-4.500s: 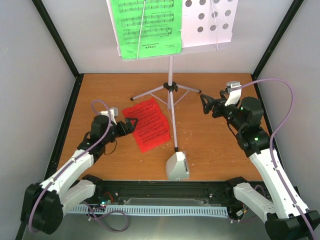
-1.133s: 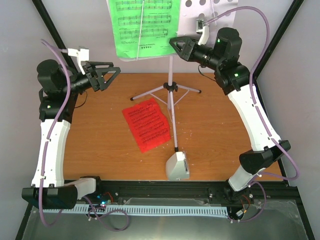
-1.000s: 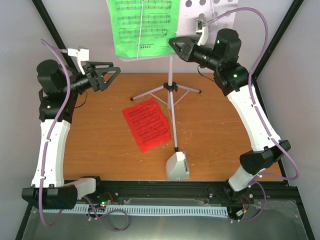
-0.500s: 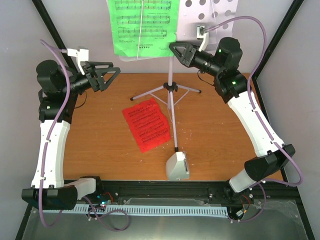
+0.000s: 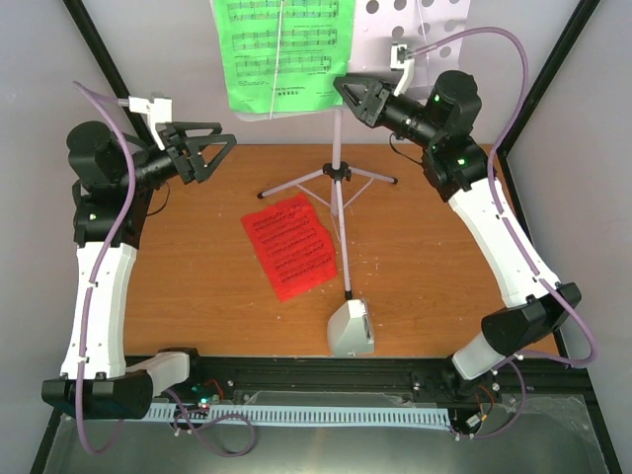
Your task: Pack up the instrument practice props
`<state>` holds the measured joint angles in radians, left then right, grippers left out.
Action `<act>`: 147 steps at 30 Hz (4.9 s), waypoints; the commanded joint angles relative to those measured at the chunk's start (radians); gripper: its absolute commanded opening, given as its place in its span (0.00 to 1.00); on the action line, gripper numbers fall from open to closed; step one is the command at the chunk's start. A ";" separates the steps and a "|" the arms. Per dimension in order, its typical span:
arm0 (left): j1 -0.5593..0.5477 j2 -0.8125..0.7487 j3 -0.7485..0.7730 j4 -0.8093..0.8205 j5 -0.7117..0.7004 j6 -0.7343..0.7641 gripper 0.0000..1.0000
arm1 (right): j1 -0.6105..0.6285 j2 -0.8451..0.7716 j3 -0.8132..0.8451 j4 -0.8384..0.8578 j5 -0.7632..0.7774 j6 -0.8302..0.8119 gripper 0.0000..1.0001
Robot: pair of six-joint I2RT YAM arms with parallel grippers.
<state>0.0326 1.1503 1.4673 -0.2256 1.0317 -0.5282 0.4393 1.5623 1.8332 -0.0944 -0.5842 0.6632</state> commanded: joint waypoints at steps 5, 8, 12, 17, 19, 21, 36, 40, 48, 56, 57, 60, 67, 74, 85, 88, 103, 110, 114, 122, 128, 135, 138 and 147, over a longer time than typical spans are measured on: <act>0.006 -0.022 0.030 -0.001 -0.010 0.003 0.90 | 0.005 0.047 0.066 -0.012 0.006 0.003 0.24; 0.006 -0.024 0.032 -0.001 -0.010 0.004 0.90 | 0.006 0.057 0.082 -0.042 0.023 0.000 0.28; 0.006 -0.020 0.033 0.004 -0.008 0.000 0.90 | 0.006 0.060 0.085 -0.047 0.037 -0.008 0.29; 0.006 -0.017 0.035 0.018 -0.005 -0.006 0.90 | 0.006 0.077 0.108 -0.046 0.028 -0.006 0.21; 0.006 -0.025 0.037 0.034 -0.027 0.001 0.87 | 0.007 0.082 0.113 -0.043 0.020 -0.014 0.19; 0.006 -0.041 0.041 0.056 -0.075 0.004 0.85 | 0.009 0.078 0.109 -0.036 0.014 -0.031 0.13; -0.245 0.201 0.482 -0.094 -0.281 0.100 0.71 | 0.016 0.050 0.082 -0.025 0.030 -0.130 0.03; -0.282 0.256 0.535 -0.096 -0.288 0.078 0.71 | 0.016 0.051 0.083 -0.026 0.031 -0.133 0.03; -0.311 0.380 0.668 -0.174 -0.349 0.059 0.68 | 0.016 0.045 0.082 -0.046 0.043 -0.157 0.03; -0.320 0.421 0.681 -0.123 -0.312 0.017 0.53 | 0.017 0.040 0.081 -0.047 0.040 -0.171 0.03; -0.323 0.426 0.683 -0.117 -0.309 0.010 0.53 | 0.016 0.039 0.080 -0.047 0.040 -0.172 0.03; -0.325 0.445 0.698 -0.106 -0.300 -0.004 0.53 | 0.016 0.039 0.078 -0.048 0.039 -0.172 0.03; -0.340 0.505 0.743 -0.087 -0.275 -0.025 0.50 | 0.016 0.038 0.076 -0.051 0.041 -0.177 0.03; -0.348 0.529 0.759 -0.054 -0.260 -0.039 0.39 | 0.016 0.033 0.073 -0.054 0.041 -0.182 0.03; -0.347 0.541 0.758 0.035 -0.243 -0.063 0.37 | 0.016 0.028 0.071 -0.059 0.047 -0.192 0.03; -0.347 0.546 0.760 0.037 -0.245 -0.061 0.30 | 0.017 0.027 0.071 -0.062 0.051 -0.196 0.03; -0.347 0.546 0.755 0.031 -0.243 -0.035 0.00 | 0.016 0.009 0.048 -0.063 0.090 -0.207 0.03; -0.347 0.543 0.754 0.034 -0.243 -0.035 0.00 | 0.015 -0.069 -0.030 -0.013 0.195 -0.214 0.03; -0.347 0.543 0.754 0.037 -0.243 -0.036 0.00 | 0.016 -0.161 -0.118 0.029 0.315 -0.236 0.03; -0.347 0.542 0.752 0.046 -0.251 -0.047 0.00 | 0.016 -0.357 -0.298 0.083 0.589 -0.260 0.03; -0.347 0.543 0.747 0.056 -0.252 -0.057 0.00 | 0.016 -0.472 -0.383 0.094 0.697 -0.286 0.03; -0.346 0.546 0.742 0.057 -0.251 -0.068 0.12 | 0.015 -0.545 -0.427 0.091 0.706 -0.308 0.03; -0.347 0.540 0.734 0.057 -0.251 -0.070 0.23 | 0.016 -0.567 -0.432 0.094 0.648 -0.309 0.03; -0.347 0.431 0.604 0.057 -0.302 -0.029 0.71 | 0.016 -0.635 -0.434 0.045 0.500 -0.303 0.03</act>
<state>-0.3099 1.6642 2.1242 -0.1925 0.7658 -0.5846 0.4541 0.9668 1.4040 -0.0288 -0.0063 0.3656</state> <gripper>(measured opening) 0.628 0.031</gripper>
